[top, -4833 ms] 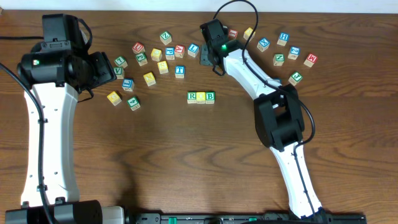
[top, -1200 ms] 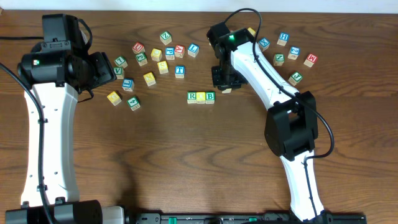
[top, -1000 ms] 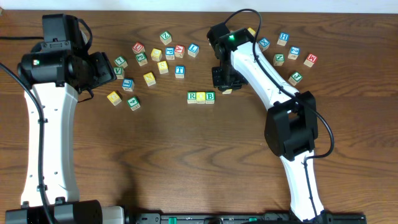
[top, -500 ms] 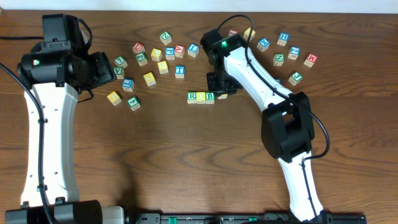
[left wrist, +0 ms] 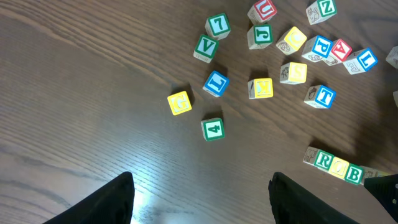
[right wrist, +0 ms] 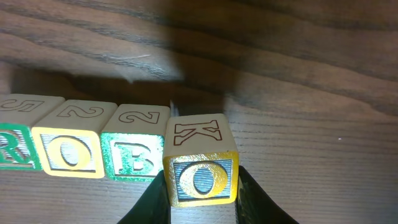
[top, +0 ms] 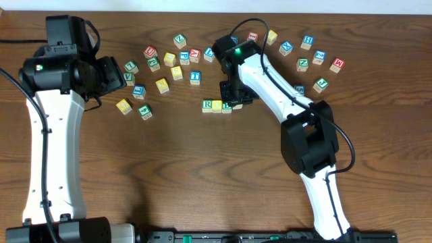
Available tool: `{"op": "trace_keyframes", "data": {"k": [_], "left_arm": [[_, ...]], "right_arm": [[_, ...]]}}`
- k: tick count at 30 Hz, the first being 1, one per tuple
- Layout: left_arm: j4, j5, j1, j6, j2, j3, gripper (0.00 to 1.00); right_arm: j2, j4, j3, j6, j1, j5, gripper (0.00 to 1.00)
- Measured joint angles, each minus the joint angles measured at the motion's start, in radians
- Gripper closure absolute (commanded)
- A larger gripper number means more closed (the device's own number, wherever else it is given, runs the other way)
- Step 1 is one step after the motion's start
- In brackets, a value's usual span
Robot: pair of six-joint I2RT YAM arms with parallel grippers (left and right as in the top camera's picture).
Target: Spell out ROBOT
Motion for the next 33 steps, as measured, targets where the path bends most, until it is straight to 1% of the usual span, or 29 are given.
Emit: {"op": "trace_keyframes", "data": {"k": [4,7,11,14,18,20,23,28,31,33], "left_arm": [[0.000,0.000,0.000,0.000,0.000,0.000,0.32],[0.000,0.000,0.000,0.000,0.000,0.000,0.32],[0.000,0.000,0.000,0.000,0.000,0.000,0.32],[0.000,0.000,0.000,0.000,0.000,0.000,0.32],[0.000,0.000,0.000,0.000,0.000,0.000,0.32],[0.000,0.000,0.000,0.000,0.000,0.000,0.32],[0.000,0.000,0.000,0.000,0.000,0.000,0.31],[0.000,0.000,0.000,0.000,0.000,0.000,0.32],[0.000,0.000,0.000,0.000,0.000,0.000,0.32],[0.002,0.000,0.000,0.000,0.000,0.000,0.32]], "right_arm": [[0.000,0.001,-0.008,0.004,0.000,0.000,0.76],[0.000,0.003,-0.017,0.007,0.000,0.000,0.70],[0.000,0.010,-0.028,0.011,0.000,0.000,0.67],[0.000,0.012,-0.031,0.011,0.000,0.000,0.67],[0.000,0.018,-0.031,0.012,0.000,0.000,0.76],[0.000,0.024,-0.031,0.013,0.000,0.000,0.79],[0.000,0.012,-0.021,0.011,-0.002,-0.003,0.79],[-0.027,-0.017,-0.001,0.011,-0.021,-0.007,0.74],[-0.066,-0.048,0.003,0.011,-0.039,-0.007,0.74],[-0.085,-0.076,0.009,0.011,-0.049,-0.006,0.76]]}}
